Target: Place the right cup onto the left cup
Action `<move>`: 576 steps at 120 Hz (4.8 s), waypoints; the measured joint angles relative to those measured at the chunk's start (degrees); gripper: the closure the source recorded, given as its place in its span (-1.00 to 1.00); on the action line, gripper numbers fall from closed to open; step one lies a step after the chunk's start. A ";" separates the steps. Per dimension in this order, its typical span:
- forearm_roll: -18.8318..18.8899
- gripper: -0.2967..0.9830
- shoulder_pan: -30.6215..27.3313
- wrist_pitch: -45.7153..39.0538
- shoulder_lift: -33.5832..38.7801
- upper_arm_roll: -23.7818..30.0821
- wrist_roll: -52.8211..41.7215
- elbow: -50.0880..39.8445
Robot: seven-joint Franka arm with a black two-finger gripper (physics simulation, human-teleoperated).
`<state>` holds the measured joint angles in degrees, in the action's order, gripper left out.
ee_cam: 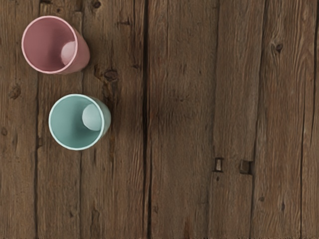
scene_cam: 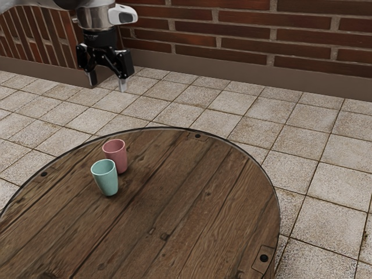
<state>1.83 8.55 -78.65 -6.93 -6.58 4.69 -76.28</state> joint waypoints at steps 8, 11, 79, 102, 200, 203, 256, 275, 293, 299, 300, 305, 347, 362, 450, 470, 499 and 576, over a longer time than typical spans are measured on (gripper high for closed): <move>-0.17 -0.54 -0.03 0.28 -0.07 0.00 0.02 -0.03; -0.20 -0.54 -0.06 0.36 -0.29 -0.01 0.03 -0.10; 1.85 -0.54 -0.47 -16.25 -6.43 -0.63 2.16 -16.57; 1.86 -0.54 0.02 -25.02 -9.69 -0.29 3.26 -21.90; 1.14 -0.54 -0.36 -46.27 -9.02 -6.78 4.01 -36.71; 1.08 -0.54 -0.40 -46.88 -9.37 -6.78 3.97 -36.88; -0.68 0.21 -0.50 -52.83 -11.92 -6.78 3.63 -37.75; -1.19 0.51 -0.29 -53.07 -11.85 -6.80 3.66 -37.74; -0.89 0.64 -0.26 -53.06 -11.59 -6.81 3.95 -37.63; -0.75 0.65 -0.21 -52.84 -11.27 -6.84 3.98 -37.44; -0.73 0.65 -0.19 -52.78 -11.22 -6.84 3.98 -37.40; -0.58 0.66 -0.10 -52.38 -10.68 -6.91 4.01 -37.14; 1.93 0.68 1.60 -44.60 -7.40 -7.09 4.26 -29.37; 3.02 0.68 2.22 -40.01 -7.06 -7.04 4.33 -23.74; 4.39 0.69 -12.00 -26.01 -25.82 -0.81 2.41 3.98; 4.31 0.69 -11.43 -26.38 -25.17 -0.13 1.99 0.25; 4.44 0.69 -10.16 -27.83 -25.16 -0.10 1.94 -1.31; 3.70 -0.37 -7.89 -32.94 -21.54 -0.23 2.27 -4.08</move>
<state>5.53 0.66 -111.59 -28.46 -6.80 6.96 -80.36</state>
